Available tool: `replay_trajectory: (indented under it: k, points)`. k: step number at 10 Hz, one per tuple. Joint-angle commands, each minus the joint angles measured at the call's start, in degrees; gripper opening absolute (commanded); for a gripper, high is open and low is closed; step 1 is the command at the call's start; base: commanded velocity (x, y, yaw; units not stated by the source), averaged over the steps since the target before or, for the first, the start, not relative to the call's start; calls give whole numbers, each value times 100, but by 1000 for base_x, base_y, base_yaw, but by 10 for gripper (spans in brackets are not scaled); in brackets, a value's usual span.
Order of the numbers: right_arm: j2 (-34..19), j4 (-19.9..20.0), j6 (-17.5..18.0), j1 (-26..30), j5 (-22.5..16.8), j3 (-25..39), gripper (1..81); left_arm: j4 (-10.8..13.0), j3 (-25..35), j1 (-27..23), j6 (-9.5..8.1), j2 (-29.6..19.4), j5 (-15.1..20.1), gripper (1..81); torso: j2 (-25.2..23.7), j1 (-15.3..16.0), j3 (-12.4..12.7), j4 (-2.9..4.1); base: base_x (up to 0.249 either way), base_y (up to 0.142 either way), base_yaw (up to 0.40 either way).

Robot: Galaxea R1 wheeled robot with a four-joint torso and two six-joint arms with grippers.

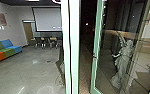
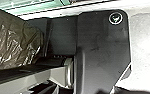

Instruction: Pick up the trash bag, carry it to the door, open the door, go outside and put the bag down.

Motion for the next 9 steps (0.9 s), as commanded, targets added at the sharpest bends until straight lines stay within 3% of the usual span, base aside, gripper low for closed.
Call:
replay_trajectory:
  k: [1, 9]
  points:
    - [33, -71, -53, 348, -304, 59, 811, 63, -7, -329, 32, -49, 244, 10, 0, 0, 0, 0, 0, -97, 0]
    - [68, 123, 8, 330, -304, 59, 811, 63, -7, -337, 32, -31, 244, 10, 0, 0, 0, 0, 0, -124, 0]
